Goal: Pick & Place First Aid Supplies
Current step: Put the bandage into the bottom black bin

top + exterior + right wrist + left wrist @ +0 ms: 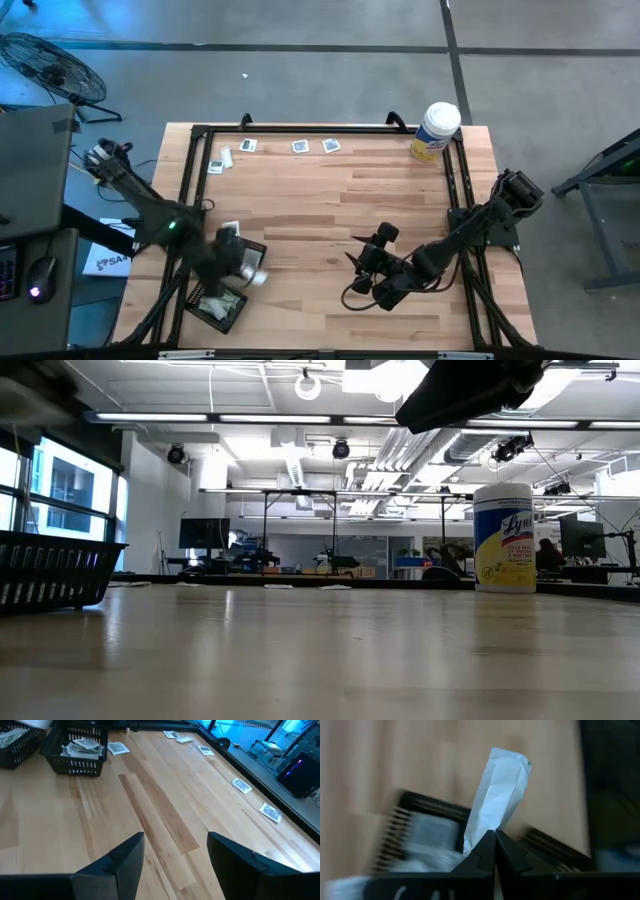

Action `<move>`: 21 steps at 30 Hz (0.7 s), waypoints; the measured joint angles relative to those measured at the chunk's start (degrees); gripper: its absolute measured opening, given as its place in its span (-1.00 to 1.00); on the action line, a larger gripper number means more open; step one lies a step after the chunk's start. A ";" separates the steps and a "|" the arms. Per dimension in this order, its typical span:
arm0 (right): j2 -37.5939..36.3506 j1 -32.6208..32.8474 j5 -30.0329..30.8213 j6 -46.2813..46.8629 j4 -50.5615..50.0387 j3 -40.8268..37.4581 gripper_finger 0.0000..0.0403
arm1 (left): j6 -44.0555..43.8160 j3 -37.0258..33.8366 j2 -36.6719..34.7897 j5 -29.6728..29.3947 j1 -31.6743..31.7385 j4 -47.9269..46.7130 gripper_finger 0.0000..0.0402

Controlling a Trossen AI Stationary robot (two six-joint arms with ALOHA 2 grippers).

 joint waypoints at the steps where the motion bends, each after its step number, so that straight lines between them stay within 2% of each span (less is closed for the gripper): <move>1: 0.00 -0.29 -0.04 0.00 0.01 0.00 0.05 | -1.51 0.00 0.15 0.53 -3.23 0.36 -1.00; 5: 0.00 -1.71 -0.17 -0.31 0.01 0.00 0.05 | -7.04 0.04 2.91 1.35 -14.55 3.19 -1.00; 9: 0.00 -3.22 -1.28 -0.10 0.02 0.00 0.05 | -16.22 0.04 6.47 0.93 -20.90 3.25 -1.00; 12: 0.00 -4.15 -2.98 -0.04 0.09 0.00 0.05 | -23.93 0.04 8.92 1.79 -22.30 2.92 -1.00; 18: 0.00 -5.07 -3.80 -0.04 0.48 0.00 0.05 | -31.27 -0.57 11.59 3.62 -21.56 1.89 -1.00; 21: 0.00 -5.20 -3.83 -0.07 0.58 0.00 0.05 | -36.72 -0.83 12.41 9.37 -20.57 -0.35 -0.97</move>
